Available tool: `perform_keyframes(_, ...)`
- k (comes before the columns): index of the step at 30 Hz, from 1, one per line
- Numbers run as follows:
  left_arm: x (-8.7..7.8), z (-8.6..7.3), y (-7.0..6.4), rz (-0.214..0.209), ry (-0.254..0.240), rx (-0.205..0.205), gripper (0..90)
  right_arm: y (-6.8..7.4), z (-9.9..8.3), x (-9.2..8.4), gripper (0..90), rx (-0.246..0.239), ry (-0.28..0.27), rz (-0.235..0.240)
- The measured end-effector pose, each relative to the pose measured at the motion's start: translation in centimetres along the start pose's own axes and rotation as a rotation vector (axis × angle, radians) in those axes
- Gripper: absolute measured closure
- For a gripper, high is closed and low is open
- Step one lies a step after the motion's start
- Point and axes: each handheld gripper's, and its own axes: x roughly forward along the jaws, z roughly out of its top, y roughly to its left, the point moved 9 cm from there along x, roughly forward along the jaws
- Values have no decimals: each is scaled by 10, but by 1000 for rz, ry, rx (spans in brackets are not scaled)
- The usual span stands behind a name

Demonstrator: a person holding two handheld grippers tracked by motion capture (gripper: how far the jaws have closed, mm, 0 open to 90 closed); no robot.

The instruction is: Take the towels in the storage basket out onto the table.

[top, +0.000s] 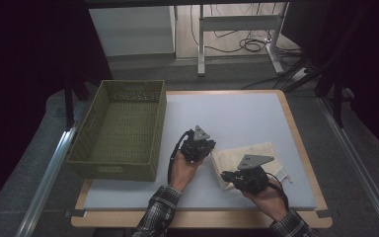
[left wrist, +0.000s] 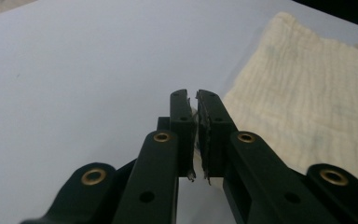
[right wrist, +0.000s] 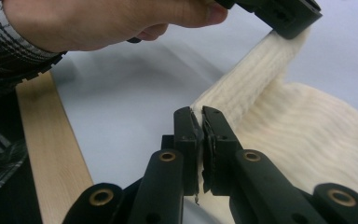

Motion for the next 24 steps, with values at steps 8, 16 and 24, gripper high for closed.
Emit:
perform_keyframes(8, 23, 17, -15, -29, 1, 33, 851, -22, -14, -20, 852, 53, -16, -45)
perform_keyframes(16, 47, 37, -33, -54, 8, 77, 850, -45, -31, -41, 851, 107, -32, -98)
perform_keyframes(24, 67, 49, -47, -71, 12, 104, 849, -63, -45, -58, 850, 151, -39, -135)
